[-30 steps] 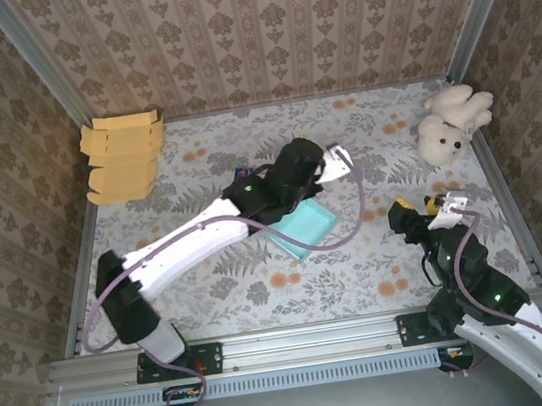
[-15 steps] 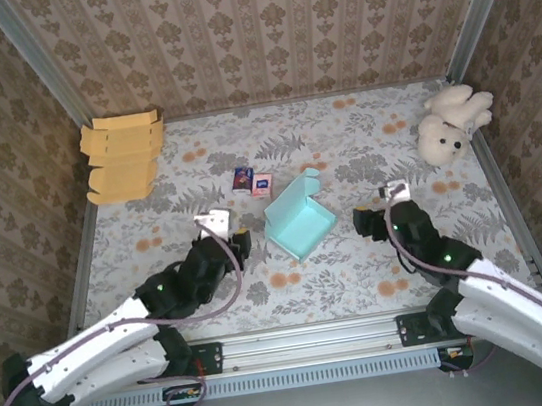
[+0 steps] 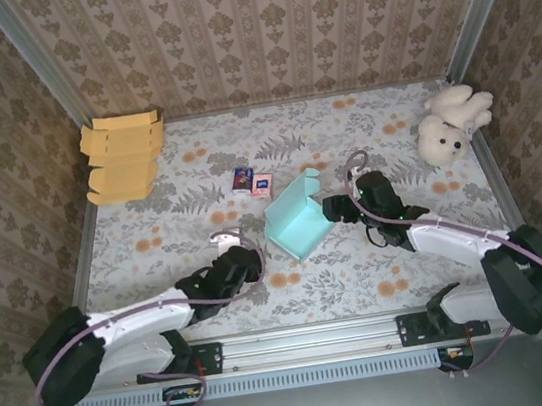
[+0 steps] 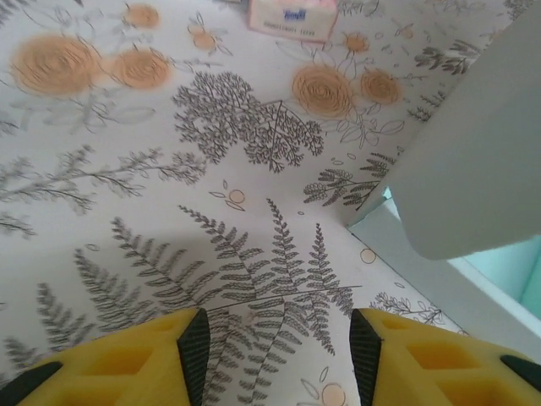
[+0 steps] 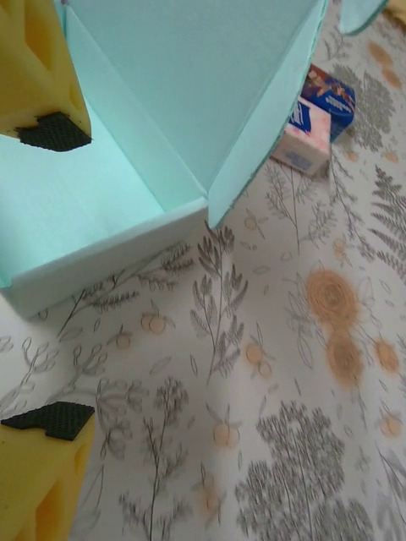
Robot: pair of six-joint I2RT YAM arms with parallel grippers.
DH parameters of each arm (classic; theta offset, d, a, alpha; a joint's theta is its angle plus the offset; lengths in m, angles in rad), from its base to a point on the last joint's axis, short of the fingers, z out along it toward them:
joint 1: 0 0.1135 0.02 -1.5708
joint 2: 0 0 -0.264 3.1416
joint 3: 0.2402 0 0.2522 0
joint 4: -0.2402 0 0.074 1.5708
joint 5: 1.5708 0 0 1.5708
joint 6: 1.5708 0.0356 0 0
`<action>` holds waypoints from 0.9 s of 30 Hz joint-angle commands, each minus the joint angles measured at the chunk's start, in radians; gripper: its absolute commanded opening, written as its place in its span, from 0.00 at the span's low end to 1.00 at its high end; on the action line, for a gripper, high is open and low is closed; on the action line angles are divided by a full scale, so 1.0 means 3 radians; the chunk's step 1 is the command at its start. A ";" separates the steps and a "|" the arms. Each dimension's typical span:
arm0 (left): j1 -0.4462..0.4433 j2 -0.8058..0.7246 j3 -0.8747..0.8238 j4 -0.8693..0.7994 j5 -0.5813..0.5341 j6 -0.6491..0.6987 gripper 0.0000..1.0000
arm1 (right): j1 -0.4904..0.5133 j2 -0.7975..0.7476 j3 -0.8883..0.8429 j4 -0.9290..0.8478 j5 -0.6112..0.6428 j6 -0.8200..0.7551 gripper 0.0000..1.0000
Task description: Fold the paper box
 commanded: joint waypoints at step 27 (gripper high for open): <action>0.0371 0.1583 0.0539 0.1208 0.0518 -0.0310 0.44 | 0.0198 0.0022 -0.0595 0.0998 -0.0423 0.0812 0.80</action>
